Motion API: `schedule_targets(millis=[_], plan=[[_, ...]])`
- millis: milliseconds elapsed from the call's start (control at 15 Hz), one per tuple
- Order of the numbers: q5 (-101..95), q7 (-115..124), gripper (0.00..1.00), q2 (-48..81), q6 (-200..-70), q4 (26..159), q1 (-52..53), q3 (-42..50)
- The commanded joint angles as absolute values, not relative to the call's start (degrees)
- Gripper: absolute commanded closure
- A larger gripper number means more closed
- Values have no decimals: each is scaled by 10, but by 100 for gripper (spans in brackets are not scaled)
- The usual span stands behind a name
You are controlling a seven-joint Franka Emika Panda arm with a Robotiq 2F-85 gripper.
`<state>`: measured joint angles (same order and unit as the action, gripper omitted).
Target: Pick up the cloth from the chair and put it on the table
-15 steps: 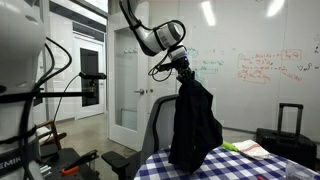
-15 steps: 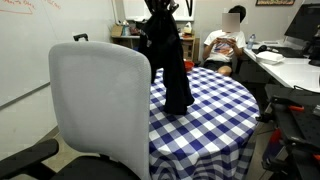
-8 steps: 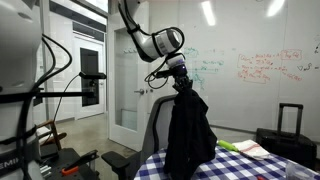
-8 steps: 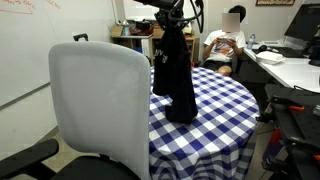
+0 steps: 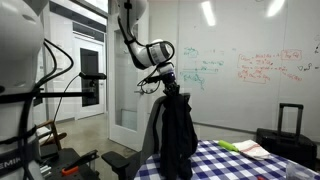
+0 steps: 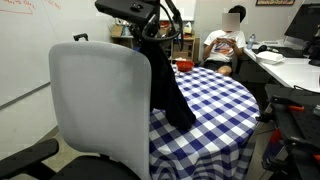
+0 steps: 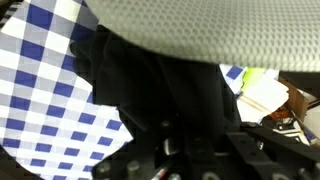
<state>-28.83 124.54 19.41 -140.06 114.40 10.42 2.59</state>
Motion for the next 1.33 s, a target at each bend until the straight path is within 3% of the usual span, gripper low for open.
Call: schedule_targets(millis=[0,800,1267], plan=[[-272,1231,99,257,-1402,1089,109,33],[-249,1319,99,108,-1549,1328,94,86],[-299,1422,99,34,-1571,1442,47,130]])
